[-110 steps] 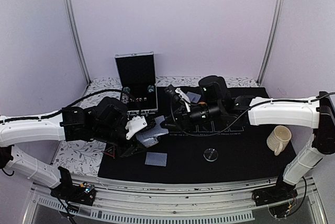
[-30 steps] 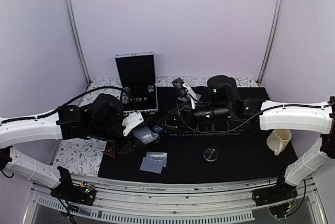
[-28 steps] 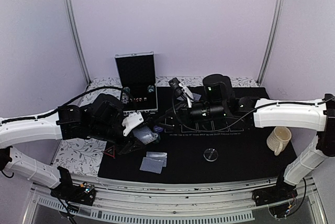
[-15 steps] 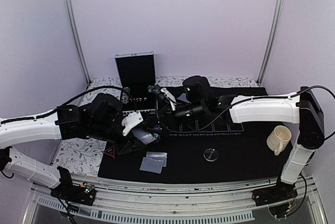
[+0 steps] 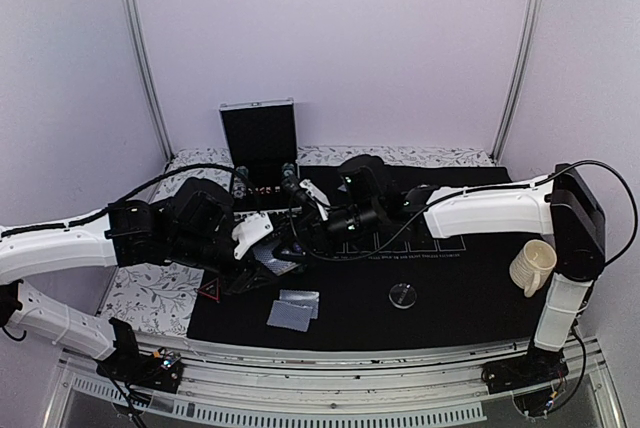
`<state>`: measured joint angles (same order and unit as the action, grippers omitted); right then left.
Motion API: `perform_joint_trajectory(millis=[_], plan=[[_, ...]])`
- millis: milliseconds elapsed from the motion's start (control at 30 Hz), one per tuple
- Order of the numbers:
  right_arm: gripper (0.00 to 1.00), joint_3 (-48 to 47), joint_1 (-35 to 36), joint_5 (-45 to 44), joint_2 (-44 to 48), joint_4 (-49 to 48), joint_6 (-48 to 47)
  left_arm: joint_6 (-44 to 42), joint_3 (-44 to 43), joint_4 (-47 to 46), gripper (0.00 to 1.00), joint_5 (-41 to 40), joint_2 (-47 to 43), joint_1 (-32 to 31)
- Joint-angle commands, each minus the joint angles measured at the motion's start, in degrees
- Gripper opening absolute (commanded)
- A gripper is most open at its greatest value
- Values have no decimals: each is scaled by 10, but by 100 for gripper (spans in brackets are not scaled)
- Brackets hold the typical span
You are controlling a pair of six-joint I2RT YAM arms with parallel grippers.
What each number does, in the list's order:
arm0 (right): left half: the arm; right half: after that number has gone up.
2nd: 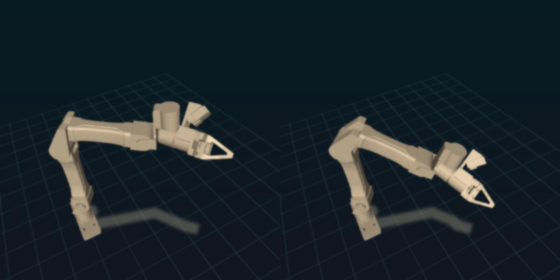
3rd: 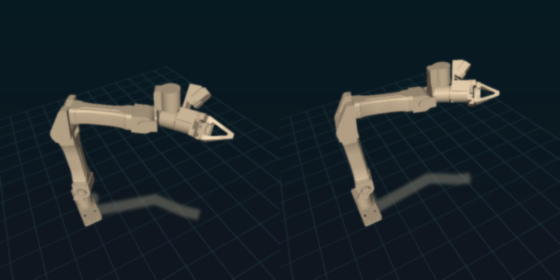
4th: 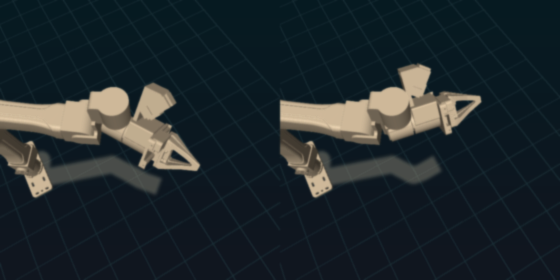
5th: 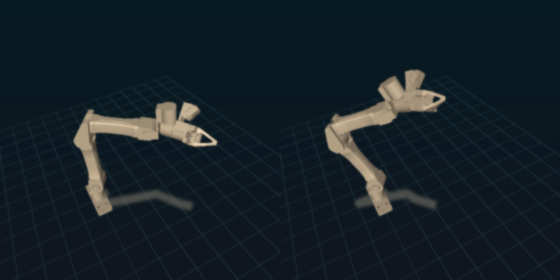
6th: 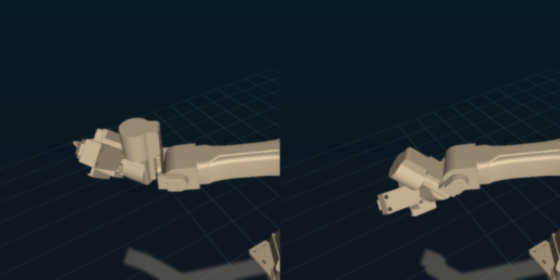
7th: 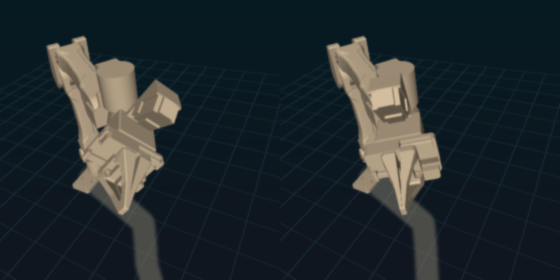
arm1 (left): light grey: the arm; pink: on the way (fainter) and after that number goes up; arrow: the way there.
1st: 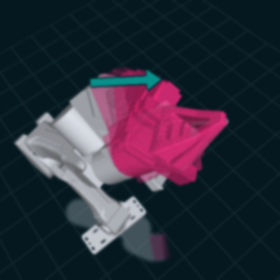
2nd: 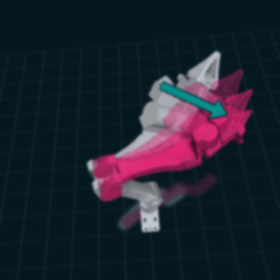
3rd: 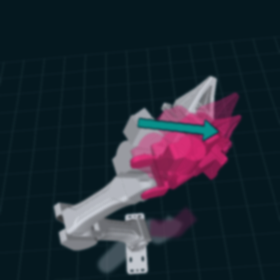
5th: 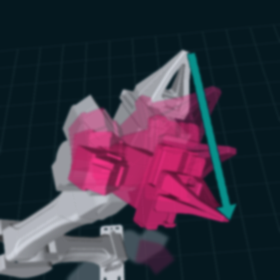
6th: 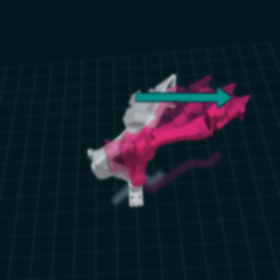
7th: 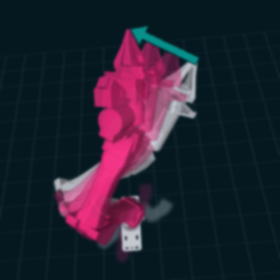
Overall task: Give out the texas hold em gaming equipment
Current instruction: Pick up the poker card from the face-down deck piles.
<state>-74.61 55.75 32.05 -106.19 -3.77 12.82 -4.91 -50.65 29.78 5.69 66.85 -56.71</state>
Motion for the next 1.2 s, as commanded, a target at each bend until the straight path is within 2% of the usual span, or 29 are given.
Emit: perform_joint_trajectory(millis=[0, 333, 533, 867, 1167], plan=[[81, 16, -19, -14, 31, 14, 0, -8, -10, -5, 38, 10, -10, 0], [64, 19, -20, 19, 41, 13, 3, -9, -10, -5, 38, 0, -4, 0], [36, 20, -20, 42, 49, 13, 7, -9, -9, -5, 38, -5, -2, 0], [4, 18, -20, 41, 63, 41, 3, -8, -8, -5, 38, -19, 4, 0], [2, 22, -23, 21, 81, 73, -4, -8, -8, -5, 38, -21, 5, 0]])
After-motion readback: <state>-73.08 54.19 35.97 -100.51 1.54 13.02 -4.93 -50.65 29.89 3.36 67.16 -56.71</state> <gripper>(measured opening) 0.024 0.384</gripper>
